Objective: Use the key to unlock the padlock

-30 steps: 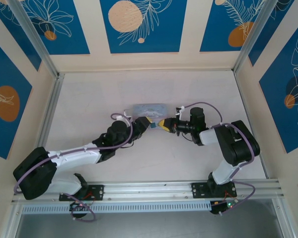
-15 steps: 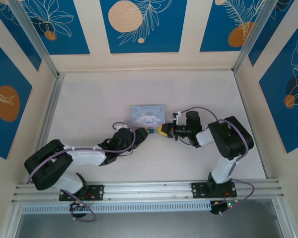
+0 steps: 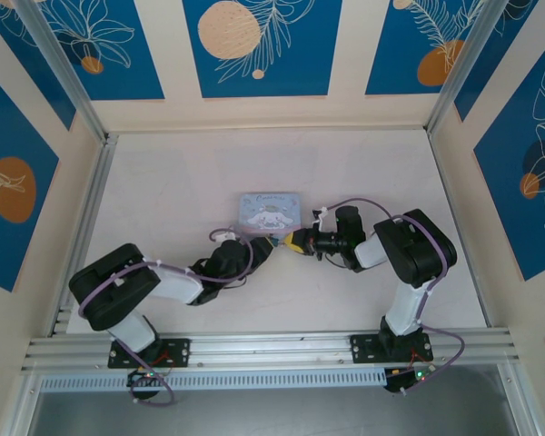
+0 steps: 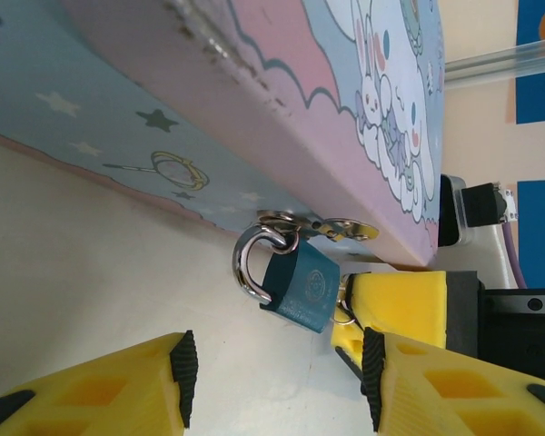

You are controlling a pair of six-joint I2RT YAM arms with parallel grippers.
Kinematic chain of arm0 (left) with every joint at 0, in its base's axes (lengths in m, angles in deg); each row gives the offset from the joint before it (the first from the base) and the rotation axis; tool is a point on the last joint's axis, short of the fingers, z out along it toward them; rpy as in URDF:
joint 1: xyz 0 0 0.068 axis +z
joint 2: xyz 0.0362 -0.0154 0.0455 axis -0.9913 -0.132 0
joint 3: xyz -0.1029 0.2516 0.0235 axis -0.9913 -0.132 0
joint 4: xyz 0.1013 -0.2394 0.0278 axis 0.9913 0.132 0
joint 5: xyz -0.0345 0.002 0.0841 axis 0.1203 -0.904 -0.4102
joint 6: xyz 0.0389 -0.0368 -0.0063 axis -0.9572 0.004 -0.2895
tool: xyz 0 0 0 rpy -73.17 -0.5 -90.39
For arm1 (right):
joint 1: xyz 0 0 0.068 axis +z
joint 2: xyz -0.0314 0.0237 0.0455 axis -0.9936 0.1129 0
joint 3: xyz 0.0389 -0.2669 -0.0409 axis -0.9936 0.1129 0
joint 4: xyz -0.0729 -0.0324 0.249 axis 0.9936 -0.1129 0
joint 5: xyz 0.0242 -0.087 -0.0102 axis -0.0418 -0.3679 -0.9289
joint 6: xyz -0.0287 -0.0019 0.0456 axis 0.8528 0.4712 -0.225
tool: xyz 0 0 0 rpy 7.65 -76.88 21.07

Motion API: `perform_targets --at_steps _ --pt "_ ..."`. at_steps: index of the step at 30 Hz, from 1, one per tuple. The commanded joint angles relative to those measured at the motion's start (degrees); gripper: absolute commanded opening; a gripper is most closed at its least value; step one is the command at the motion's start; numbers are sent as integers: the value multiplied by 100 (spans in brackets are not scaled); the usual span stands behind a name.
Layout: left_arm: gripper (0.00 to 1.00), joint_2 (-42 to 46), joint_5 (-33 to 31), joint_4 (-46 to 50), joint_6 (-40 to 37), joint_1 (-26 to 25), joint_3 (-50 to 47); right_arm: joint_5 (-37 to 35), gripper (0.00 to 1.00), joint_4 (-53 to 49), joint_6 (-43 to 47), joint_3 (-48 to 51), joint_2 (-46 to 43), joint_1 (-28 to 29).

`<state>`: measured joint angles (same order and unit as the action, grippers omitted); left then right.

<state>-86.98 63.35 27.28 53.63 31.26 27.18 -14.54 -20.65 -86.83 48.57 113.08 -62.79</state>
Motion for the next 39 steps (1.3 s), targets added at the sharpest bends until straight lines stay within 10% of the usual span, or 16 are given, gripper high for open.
perform_targets --at_steps 1,39 --pt "51 -229 -212 -545 97 -45 -83 18 0 149 65 -25 69 58" --pt "39 -1374 -613 -1676 428 -105 495 23 0 180 25 -71 144 107"
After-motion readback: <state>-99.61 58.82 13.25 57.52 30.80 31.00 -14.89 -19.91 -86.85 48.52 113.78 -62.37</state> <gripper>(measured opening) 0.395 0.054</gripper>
